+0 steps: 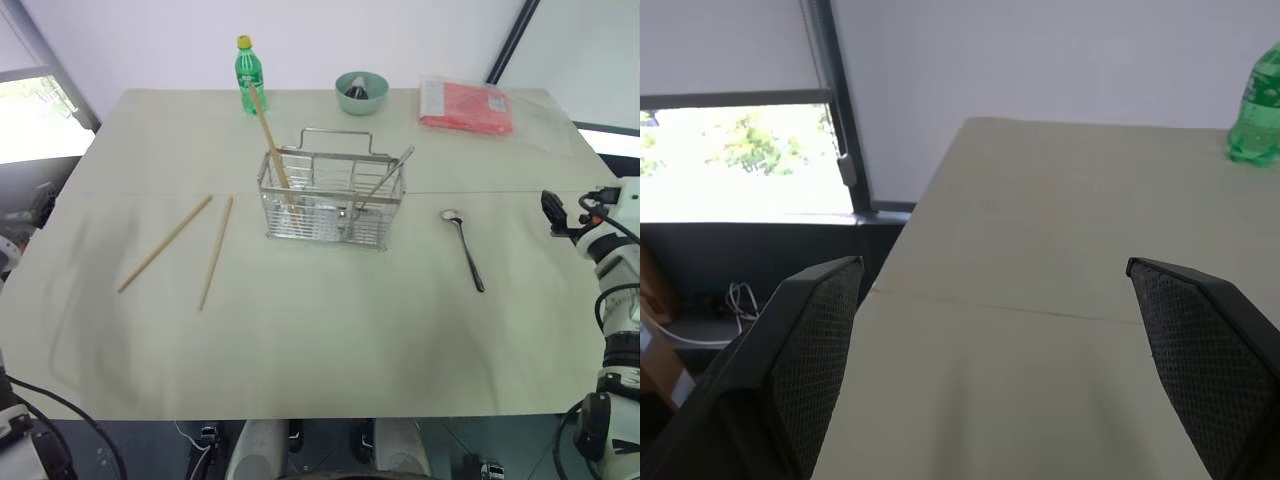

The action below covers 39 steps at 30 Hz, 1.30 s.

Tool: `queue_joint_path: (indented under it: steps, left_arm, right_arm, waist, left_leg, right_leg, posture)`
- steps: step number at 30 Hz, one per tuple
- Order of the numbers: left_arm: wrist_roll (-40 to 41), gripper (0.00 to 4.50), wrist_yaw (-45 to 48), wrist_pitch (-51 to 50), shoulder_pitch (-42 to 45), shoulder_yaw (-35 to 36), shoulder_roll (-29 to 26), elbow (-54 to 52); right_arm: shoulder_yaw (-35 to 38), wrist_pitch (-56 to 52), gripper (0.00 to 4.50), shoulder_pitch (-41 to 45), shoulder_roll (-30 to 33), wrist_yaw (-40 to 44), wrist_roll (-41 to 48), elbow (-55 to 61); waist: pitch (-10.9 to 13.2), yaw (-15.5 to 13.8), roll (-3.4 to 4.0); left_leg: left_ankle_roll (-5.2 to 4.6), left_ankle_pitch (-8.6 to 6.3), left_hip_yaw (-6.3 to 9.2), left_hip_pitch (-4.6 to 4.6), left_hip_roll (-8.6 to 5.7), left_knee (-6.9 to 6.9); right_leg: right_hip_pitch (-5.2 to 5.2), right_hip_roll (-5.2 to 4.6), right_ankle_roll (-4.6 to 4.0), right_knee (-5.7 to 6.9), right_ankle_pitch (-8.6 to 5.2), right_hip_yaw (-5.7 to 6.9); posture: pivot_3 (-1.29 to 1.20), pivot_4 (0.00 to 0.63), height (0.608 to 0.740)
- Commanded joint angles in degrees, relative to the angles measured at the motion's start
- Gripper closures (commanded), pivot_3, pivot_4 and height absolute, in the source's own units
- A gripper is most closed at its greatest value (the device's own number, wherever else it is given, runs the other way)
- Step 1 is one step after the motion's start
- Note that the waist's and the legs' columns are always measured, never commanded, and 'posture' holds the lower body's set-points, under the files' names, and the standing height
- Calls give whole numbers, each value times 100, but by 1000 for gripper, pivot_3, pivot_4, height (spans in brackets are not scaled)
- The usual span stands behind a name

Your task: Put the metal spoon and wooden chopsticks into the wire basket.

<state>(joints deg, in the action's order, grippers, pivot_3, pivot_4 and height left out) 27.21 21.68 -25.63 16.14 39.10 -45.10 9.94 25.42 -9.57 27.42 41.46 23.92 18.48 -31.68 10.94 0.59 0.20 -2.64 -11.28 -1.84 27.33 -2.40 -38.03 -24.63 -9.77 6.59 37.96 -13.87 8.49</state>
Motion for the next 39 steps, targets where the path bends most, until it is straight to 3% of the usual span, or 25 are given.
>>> queue_joint_path:
  steps: [1, 24, 28, 33, 39]
  left_arm:
    - [-33, 65, 60, 136, 77, 52, -152, -52]
    - [285, 65, 146, -269, 258, 34, -132, -506]
    - [1102, 65, 224, -1038, 599, 148, -169, -1184]
    - [2834, 65, 753, -2295, 1107, 44, -484, -2228]
    - [4412, 65, 1905, -3162, 1093, -591, -1108, -3521]
  right_arm:
    - [146, 140, 0, 123, 91, -17, 42, 56]
    - [34, -329, 0, 256, 284, 317, 159, 269]
    - [-309, -840, 0, 474, 643, 785, 62, 487]
    - [-677, -2076, 0, 519, 982, 1182, 190, 1195]
    - [-838, -3867, 0, 479, 788, 995, 565, 2353]
  waist:
    - [0, 0, 0]
    - [1, -3, -1]
    - [1, -9, -1]
    - [7, 0, -11]
    - [10, 12, -5]
  left_leg:
    - [0, 0, 0, 0, 0, 0]
    - [0, 0, -3, 1, 2, 0]
    - [0, 0, -3, 5, 2, 0]
    - [-3, -2, -3, 8, 5, 0]
    - [-4, -2, -9, 5, 9, 1]
  right_leg:
    - [0, 0, 0, 0, 0, 0]
    - [-3, 0, -1, 0, 1, -3]
    - [-5, -1, -2, -2, 2, -4]
    - [-5, 2, -3, -5, 1, -6]
    - [-6, 7, -4, -7, 1, -14]
  posture:
    - [0, 150, 680]
    - [0, 150, 680]
    - [0, 150, 680]
    - [0, 150, 680]
    - [0, 150, 680]
